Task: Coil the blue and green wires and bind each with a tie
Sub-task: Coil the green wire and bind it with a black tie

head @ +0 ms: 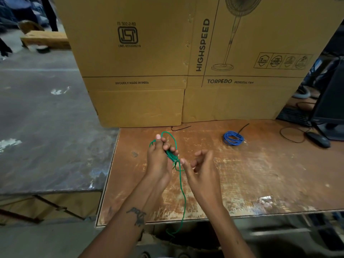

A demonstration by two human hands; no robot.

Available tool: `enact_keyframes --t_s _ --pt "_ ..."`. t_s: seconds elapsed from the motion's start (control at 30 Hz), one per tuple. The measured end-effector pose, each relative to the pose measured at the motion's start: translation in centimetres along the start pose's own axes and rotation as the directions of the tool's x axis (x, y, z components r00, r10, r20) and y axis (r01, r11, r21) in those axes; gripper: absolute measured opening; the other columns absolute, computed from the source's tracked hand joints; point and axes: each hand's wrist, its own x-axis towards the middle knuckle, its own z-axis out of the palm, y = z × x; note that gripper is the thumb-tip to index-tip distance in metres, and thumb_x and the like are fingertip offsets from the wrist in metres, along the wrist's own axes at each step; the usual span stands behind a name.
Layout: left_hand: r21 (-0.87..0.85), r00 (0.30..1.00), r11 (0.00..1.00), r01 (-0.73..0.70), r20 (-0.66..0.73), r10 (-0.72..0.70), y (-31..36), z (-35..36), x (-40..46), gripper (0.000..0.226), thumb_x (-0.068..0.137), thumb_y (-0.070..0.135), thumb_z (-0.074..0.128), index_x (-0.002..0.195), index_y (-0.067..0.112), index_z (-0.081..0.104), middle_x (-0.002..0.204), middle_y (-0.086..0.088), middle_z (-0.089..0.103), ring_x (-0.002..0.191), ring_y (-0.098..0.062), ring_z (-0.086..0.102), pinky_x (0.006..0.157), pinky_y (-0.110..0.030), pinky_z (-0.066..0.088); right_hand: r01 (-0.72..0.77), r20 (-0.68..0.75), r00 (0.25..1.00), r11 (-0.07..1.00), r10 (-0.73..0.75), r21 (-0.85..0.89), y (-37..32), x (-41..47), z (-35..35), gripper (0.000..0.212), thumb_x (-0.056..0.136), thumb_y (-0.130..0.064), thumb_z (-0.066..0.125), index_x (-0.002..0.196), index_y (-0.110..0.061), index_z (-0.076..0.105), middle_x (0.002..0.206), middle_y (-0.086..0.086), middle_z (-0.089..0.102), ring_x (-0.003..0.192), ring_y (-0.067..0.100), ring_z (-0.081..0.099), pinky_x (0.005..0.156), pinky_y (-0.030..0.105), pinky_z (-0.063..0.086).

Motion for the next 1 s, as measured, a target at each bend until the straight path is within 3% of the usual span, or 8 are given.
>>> enact_keyframes --t_s 0.13,0.23,0.33,0.43,0.6,0.73,0.87,1.0 --pt "-0.225 0.996 0.972 0.064 0.074 -0.048 1.0 1.2 1.0 0.029 0.11 0.03 0.04 0.084 0.019 0.046 0.049 0.009 0.038 0.038 -0.006 0.033 0.039 -0.02 0.03 -0.1 0.037 0.994 0.995 0.1 -0.005 0.2 -0.8 1.3 0.038 0.092 -0.065 0.067 0.099 -0.029 0.057 0.087 -0.012 0.07 0.08 0.009 0.069 0.074 0.038 0.055" --pt "-0.185 0.985 0.979 0.09 0.162 -0.06 1.1 1.3 1.1 0.029 0.11 0.031 0.039 0.084 0.02 0.047 0.052 0.009 0.037 0.038 -0.005 0.031 0.038 -0.02 0.026 -0.328 0.193 0.943 0.855 0.272 0.402 0.5 0.1 2.2 0.022 0.099 -0.035 0.072 0.098 -0.013 0.07 0.081 0.001 0.078 0.071 0.019 0.073 0.073 0.04 0.061" --pt "-0.058 0.983 0.998 0.024 0.183 -0.013 1.1 0.8 1.3 0.03 0.11 0.032 0.037 0.085 0.02 0.048 0.052 0.01 0.036 0.039 -0.003 0.029 0.038 -0.019 0.024 -0.413 0.263 0.911 0.711 0.319 0.569 0.4 0.5 2.3 0.01 0.106 -0.015 0.062 0.105 -0.009 0.069 0.069 -0.003 0.059 0.051 0.009 0.05 0.052 0.026 0.049" --pt "-0.03 0.979 1.0 0.007 0.202 -0.001 1.9 0.0 2.5 0.033 0.111 0.032 0.035 0.083 0.02 0.047 0.051 0.011 0.036 0.038 -0.003 0.028 0.037 -0.018 0.023 -0.419 0.187 0.905 0.724 0.382 0.548 1.3 0.7 1.8 0.021 0.108 -0.016 0.051 0.095 -0.018 0.067 0.059 -0.012 0.04 0.047 0.004 0.029 0.044 0.021 0.027" --pt "-0.044 0.981 0.998 0.053 0.19 -0.043 4.2 -2.2 5.6 0.033 0.112 0.027 0.034 0.082 0.021 0.047 0.049 0.012 0.035 0.038 -0.002 0.026 0.035 -0.017 0.02 -0.473 0.064 0.818 0.604 0.572 0.642 3.3 1.3 0.4 0.031 0.11 -0.013 0.04 0.085 -0.017 0.057 0.054 -0.01 0.028 0.041 0.003 0.02 0.036 0.019 0.02" --pt "0.048 0.974 0.997 0.055 0.217 -0.064 4.7 -3.0 7.1 0.033 0.112 0.027 0.035 0.082 0.02 0.047 0.049 0.011 0.035 0.036 -0.002 0.026 0.033 -0.016 0.021 -0.461 0.01 0.822 0.655 0.57 0.598 5.3 1.6 0.4 0.025 0.11 -0.027 0.051 0.103 -0.012 0.07 0.058 -0.008 0.028 0.048 0.009 0.022 0.044 0.025 0.024" --pt "0.147 0.953 0.979 0.138 0.25 -0.172 4.4 -2.5 7.1 0.034 0.112 0.027 0.033 0.081 0.02 0.046 0.049 0.011 0.035 0.035 -0.001 0.025 0.033 -0.016 0.019 -0.385 -0.091 0.864 0.766 0.495 0.515 6.3 2.5 0.7 0.026 0.1 -0.048 0.067 0.099 -0.024 0.076 0.079 -0.011 0.065 0.074 0.004 0.056 0.064 0.025 0.043" --pt "0.068 0.918 0.977 0.202 0.335 -0.214 6.0 -2.1 7.2 0.036 0.112 0.021 0.027 0.081 0.021 0.044 0.047 0.011 0.037 0.033 -0.002 0.028 0.034 -0.017 0.017 -0.267 -0.306 0.91 0.96 0.278 0.078 9.7 3.1 -0.3 0.029 0.104 -0.049 0.059 0.098 -0.024 0.071 0.062 -0.003 0.061 0.055 0.02 0.057 0.053 0.039 0.045"
